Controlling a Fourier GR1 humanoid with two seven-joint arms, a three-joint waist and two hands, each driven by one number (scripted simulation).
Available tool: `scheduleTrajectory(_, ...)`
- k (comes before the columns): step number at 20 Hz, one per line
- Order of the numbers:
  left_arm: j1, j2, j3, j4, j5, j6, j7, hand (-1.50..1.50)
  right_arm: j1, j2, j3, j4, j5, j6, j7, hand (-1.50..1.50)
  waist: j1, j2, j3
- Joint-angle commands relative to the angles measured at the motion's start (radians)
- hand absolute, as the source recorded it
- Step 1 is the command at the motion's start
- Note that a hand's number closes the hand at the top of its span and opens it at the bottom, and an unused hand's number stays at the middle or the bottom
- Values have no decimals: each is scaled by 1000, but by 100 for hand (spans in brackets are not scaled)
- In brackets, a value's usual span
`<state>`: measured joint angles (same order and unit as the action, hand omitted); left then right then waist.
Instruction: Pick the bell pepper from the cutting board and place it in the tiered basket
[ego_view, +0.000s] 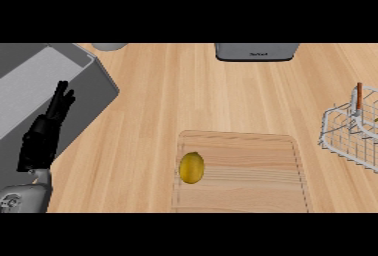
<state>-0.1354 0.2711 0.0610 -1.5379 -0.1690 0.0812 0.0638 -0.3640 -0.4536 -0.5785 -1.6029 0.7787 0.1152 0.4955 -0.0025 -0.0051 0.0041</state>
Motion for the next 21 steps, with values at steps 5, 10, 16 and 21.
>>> scheduleTrajectory(5, 25, 2, 21, 20, -5, -10, 28, 0, 66, -43, -133, -237, -92, 62, 139, -150, -11, 0, -5)
scheduleTrajectory(10, 44, 8, 40, 56, -12, -3, -19, 0, 132, -75, -360, -277, -326, 197, 193, -150, -33, -4, -4)
scheduleTrajectory(16, 23, -13, 26, 49, -14, -6, 13, 0, 341, -53, -612, -356, -555, 352, 111, -150, -37, -3, -4)
scheduleTrajectory(21, 39, 20, 74, 78, 23, -43, -29, 0, 452, -24, -831, -295, -744, 427, -47, -150, -39, -2, -4)
